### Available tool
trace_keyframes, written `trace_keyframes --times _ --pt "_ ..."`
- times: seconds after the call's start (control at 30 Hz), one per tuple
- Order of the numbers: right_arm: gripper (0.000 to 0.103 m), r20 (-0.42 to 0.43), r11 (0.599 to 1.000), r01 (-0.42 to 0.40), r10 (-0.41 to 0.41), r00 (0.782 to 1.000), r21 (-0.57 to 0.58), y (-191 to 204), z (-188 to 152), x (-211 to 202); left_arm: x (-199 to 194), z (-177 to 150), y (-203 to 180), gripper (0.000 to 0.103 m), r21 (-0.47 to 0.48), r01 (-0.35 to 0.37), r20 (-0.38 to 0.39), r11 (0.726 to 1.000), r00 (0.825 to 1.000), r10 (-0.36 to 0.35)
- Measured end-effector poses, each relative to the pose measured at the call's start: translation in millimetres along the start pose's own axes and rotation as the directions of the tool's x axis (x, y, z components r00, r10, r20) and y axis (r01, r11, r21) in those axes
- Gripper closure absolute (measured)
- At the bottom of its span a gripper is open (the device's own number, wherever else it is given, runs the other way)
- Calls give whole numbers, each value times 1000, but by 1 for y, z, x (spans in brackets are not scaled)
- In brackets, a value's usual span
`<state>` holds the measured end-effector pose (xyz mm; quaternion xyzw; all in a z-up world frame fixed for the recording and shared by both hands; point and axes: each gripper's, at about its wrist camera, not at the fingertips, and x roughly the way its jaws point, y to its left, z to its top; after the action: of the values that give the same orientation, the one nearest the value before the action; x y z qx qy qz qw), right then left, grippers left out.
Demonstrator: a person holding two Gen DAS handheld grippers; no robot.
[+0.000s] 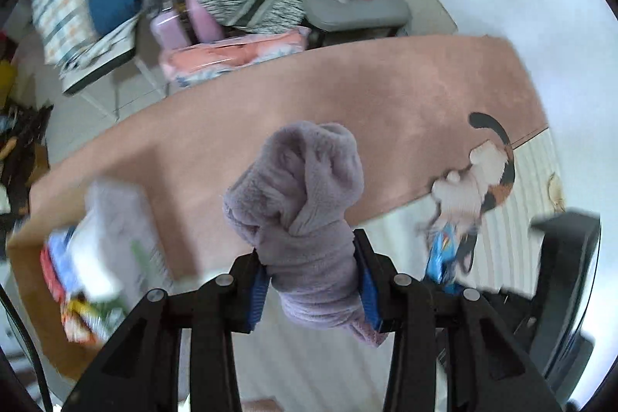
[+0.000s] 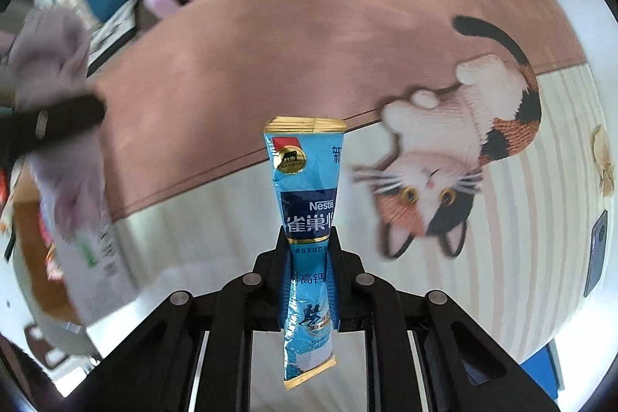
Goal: Organize soft objects
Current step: 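Carry the plush sock and tube into the box and open both tools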
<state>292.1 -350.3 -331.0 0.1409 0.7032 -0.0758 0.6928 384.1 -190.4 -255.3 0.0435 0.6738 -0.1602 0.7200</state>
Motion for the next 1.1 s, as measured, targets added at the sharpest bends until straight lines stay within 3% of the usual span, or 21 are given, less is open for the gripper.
trace_keyframes --times 0.1,0.23,0.43,0.63,0.73,1.0,1.1 --pt "87 11 998 -39 39 999 -56 29 -25 -26 -33 -41 45 66 -67 -10 42 998 999 12" --pt "87 30 986 -85 90 995 -144 98 -47 -59 -71 -93 116 66 -176 -43 73 984 996 56" --pt "87 30 951 -141 155 987 -276 218 -59 -79 -93 -150 226 66 -297 -173 29 939 981 190" --pt "87 30 928 -109 128 991 -355 317 -56 -60 -63 -175 322 66 -390 -262 -97 883 965 243" --pt "87 19 933 -71 84 996 -354 350 -49 -34 -40 -180 354 66 -417 -264 -159 870 963 216" --pt "87 -51 941 -2 -16 999 -339 377 -37 35 16 -188 390 63 -413 -268 -288 870 945 154" --pt "84 -77 937 33 -64 995 -347 381 -36 53 26 -192 392 60 -440 -233 -296 867 949 105"
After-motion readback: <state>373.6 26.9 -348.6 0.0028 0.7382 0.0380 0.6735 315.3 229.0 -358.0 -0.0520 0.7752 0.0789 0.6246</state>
